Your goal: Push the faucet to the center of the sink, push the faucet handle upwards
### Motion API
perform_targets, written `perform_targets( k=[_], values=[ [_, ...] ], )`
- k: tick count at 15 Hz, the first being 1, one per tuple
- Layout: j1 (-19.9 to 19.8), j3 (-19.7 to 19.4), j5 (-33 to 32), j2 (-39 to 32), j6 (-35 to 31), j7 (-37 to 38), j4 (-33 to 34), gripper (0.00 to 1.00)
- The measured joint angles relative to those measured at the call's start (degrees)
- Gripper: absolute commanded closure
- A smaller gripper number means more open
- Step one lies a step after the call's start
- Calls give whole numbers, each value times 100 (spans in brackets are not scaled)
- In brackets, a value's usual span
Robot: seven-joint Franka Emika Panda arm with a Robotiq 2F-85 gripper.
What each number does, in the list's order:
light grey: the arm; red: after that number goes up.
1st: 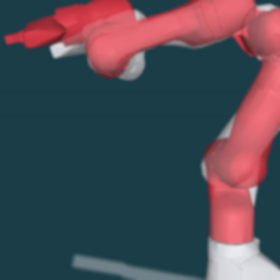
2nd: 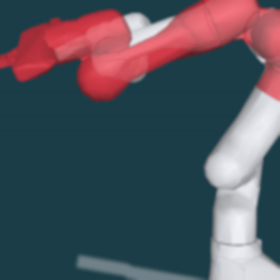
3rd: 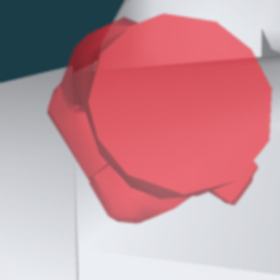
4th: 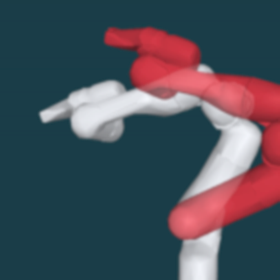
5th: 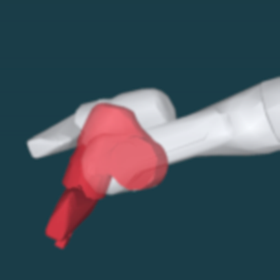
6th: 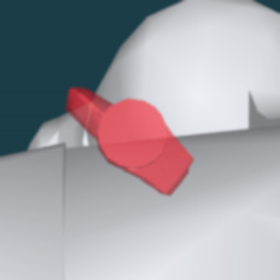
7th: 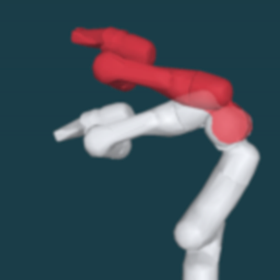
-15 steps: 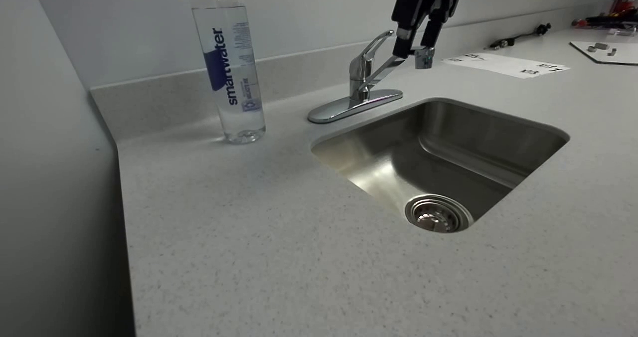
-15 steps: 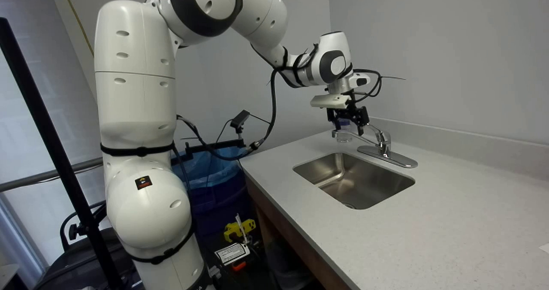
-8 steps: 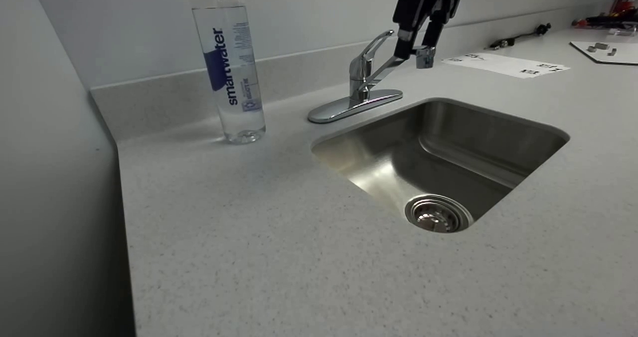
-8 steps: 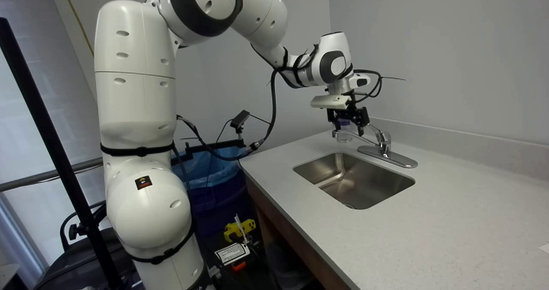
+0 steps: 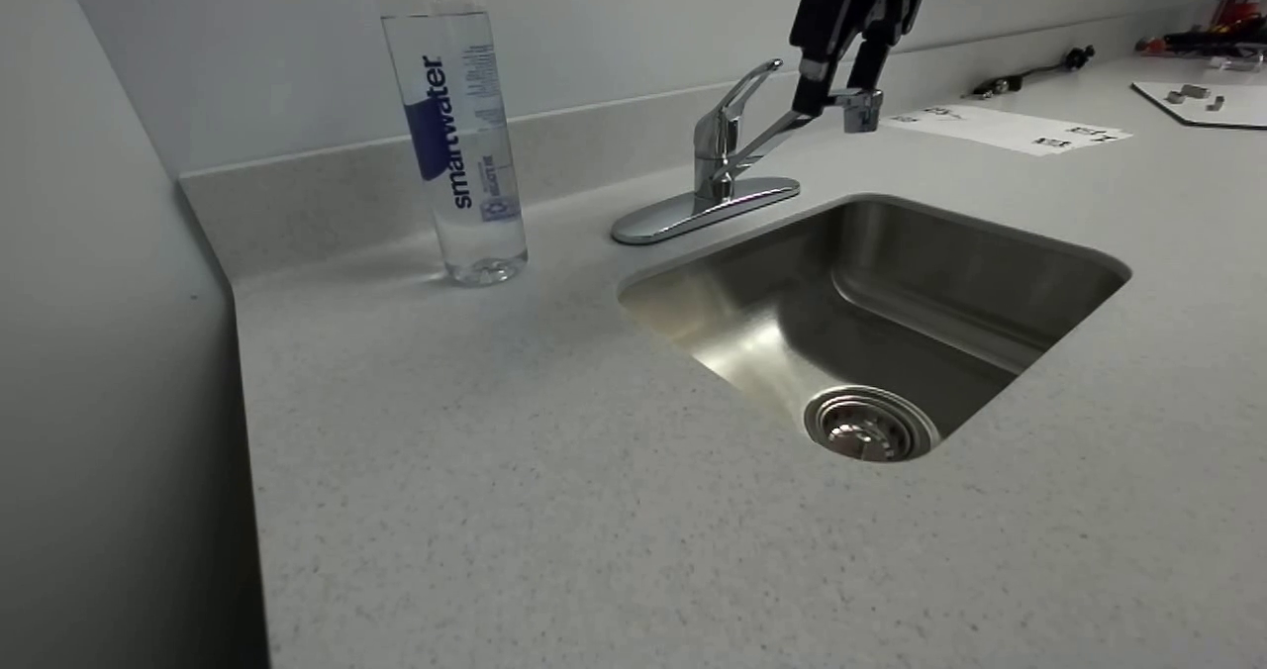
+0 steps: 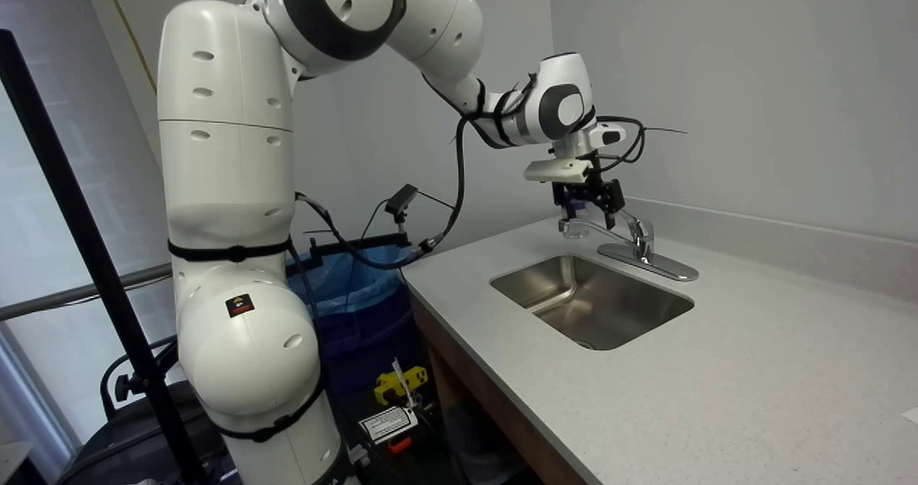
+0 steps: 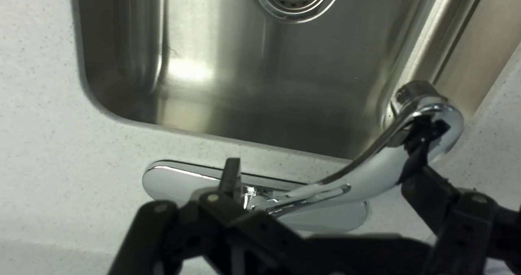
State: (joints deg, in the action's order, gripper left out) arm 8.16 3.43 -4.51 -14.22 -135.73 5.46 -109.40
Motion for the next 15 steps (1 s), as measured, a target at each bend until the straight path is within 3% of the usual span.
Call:
perform_targets(
  k=[15],
  values=[
    [-25,-147,-48,4,0,229,-8,0]
  ],
)
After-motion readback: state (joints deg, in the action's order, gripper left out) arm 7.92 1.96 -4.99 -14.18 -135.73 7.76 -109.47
